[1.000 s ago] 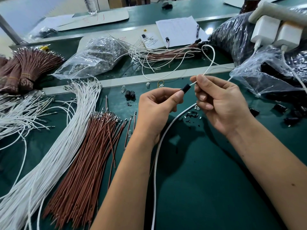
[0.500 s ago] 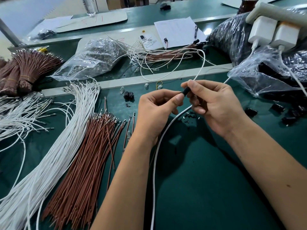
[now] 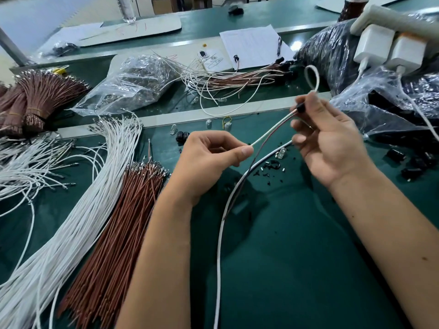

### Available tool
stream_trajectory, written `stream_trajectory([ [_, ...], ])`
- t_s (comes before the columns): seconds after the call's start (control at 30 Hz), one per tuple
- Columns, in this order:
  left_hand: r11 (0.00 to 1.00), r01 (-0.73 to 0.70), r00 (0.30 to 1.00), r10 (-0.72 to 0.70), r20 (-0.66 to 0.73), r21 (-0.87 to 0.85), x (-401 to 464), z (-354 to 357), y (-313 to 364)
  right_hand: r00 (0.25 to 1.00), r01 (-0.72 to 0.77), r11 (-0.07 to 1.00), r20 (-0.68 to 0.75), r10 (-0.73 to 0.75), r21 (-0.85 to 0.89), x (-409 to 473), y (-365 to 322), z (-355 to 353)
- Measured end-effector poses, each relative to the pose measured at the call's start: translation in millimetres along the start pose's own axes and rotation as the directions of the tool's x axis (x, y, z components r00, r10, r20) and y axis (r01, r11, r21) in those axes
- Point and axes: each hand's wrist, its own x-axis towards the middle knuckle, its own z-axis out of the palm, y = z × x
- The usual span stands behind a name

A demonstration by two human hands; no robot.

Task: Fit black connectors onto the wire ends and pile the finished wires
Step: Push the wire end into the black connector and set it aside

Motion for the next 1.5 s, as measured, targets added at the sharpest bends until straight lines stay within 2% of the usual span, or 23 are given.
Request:
stream_trajectory([
  [0.1, 0.997, 0.057, 0.958, -0.037, 0.284, -0.060, -8, -17, 3, 0.998, -0.061, 0.995, -0.014, 0.063, 0.079, 2, -6, -2],
  [0.17, 0.987, 0.081, 0.928, -0.025, 0.371, -0.137, -10, -17, 5, 0.988, -0.139, 0.983, 0.082, 0.130, 0.122, 0, -7, 0],
  [0.3, 0.929, 0.131, 0.985, -0.084, 0.149, -0.347, -2, 0, 6, 0.893, -0.274, 0.944, 0.413, 0.180, 0.181, -13, 1, 12],
  [0.4, 0.799, 0.195, 0.975, -0.095, 0.200, -0.569, 1, 16, 8, 0.822, -0.292, 0.937, 0.551, 0.144, 0.190, -20, 9, 19],
  [0.47, 0.789, 0.207, 0.972, -0.100, 0.211, -0.578, 1, 25, 8, 0.788, -0.314, 0.933, 0.597, 0.152, 0.177, -22, 12, 23],
  [0.53, 0.833, 0.185, 0.978, -0.103, 0.183, -0.521, 0, 33, 9, 0.797, -0.316, 0.934, 0.581, 0.166, 0.167, -23, 16, 23],
  [0.67, 0.859, 0.085, 0.996, -0.089, 0.017, -0.504, 2, 31, 6, 0.894, -0.240, 0.966, 0.409, 0.182, 0.095, -22, 21, 26],
  [0.83, 0.848, 0.111, 0.990, -0.142, -0.020, -0.519, 2, 31, 4, 0.960, -0.139, 0.990, 0.244, 0.137, -0.007, -22, 29, 27],
  [0.9, 0.851, 0.093, 0.984, -0.157, -0.081, -0.516, 1, 33, 5, 0.973, -0.069, 0.990, 0.211, 0.094, -0.124, -22, 30, 26],
  [1.0, 0.847, 0.062, 0.971, -0.174, -0.165, -0.527, 1, 30, 6, 0.971, 0.072, 0.937, 0.239, 0.013, -0.342, -22, 31, 25],
  [1.1, 0.854, 0.022, 0.959, -0.165, -0.232, -0.519, 2, 25, 7, 0.951, 0.174, 0.864, 0.308, -0.023, -0.472, -22, 30, 22],
  [1.23, 0.881, -0.007, 0.956, -0.133, -0.262, -0.472, 2, 21, 7, 0.921, 0.208, 0.763, 0.385, 0.058, -0.612, -21, 26, 18],
  [1.33, 0.855, -0.029, 0.938, -0.157, -0.311, -0.517, 3, 13, 7, 0.831, 0.139, 0.762, 0.494, 0.258, -0.632, -19, 14, 11],
  [1.4, 0.828, -0.041, 0.933, -0.170, -0.319, -0.560, 3, 9, 7, 0.696, 0.071, 0.768, 0.584, 0.419, -0.636, -18, 2, 3],
  [1.47, 0.789, -0.054, 0.933, -0.178, -0.312, -0.612, 2, 7, 8, 0.526, 0.038, 0.730, 0.635, 0.566, -0.682, -18, -9, -4],
  [1.5, 0.772, -0.058, 0.935, -0.181, -0.306, -0.633, 2, 7, 8, 0.464, 0.048, 0.703, 0.639, 0.613, -0.709, -18, -12, -6],
])
